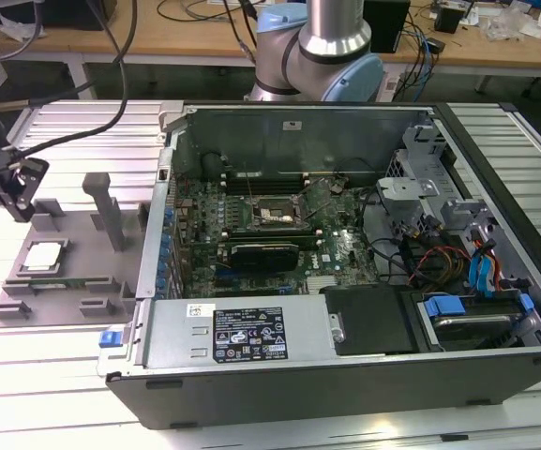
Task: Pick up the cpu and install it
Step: 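Pick up the cpu and move it towards the insertion slot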
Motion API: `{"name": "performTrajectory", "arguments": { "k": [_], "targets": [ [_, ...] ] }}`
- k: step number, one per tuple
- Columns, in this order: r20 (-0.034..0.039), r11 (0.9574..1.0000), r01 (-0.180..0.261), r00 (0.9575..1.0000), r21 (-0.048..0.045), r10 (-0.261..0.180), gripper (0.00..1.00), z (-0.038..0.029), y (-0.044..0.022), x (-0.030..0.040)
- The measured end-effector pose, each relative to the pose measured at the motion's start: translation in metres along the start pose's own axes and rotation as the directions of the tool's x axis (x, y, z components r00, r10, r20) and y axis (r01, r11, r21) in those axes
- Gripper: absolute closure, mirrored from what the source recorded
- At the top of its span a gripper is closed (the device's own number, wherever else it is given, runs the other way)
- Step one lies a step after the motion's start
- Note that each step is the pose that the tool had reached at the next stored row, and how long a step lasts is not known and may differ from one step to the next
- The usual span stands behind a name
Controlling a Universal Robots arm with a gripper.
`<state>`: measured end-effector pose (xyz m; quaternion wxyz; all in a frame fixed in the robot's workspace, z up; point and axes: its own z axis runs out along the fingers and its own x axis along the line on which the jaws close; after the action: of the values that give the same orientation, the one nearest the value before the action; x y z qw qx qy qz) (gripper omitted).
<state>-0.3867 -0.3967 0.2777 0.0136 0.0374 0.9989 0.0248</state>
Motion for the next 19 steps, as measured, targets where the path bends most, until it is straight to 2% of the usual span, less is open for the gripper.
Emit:
{"name": "performTrajectory", "arguments": {
  "k": [8,10,12,15,17,19],
  "targets": [
    [0.0000,1.0000,0.000,1.0000,0.0000,0.000,0.89,0.0084,-0.0004,0.0003],
    [0.0000,1.0000,0.000,1.0000,0.0000,0.000,0.89,0.0137,-0.0007,0.0005],
    [0.0001,1.0000,0.000,1.0000,0.0000,0.000,0.89,0.0221,-0.0011,0.0014],
    [0.0001,1.0000,0.000,1.0000,-0.0001,0.000,0.89,0.0273,-0.0021,0.0043],
    [0.0000,1.0000,0.000,1.0000,0.0000,0.000,0.89,0.0334,-0.0052,0.0049],
    [0.0002,1.0000,0.000,1.0000,-0.0001,0.000,0.89,0.0354,-0.0068,0.0051]
  ]
}}
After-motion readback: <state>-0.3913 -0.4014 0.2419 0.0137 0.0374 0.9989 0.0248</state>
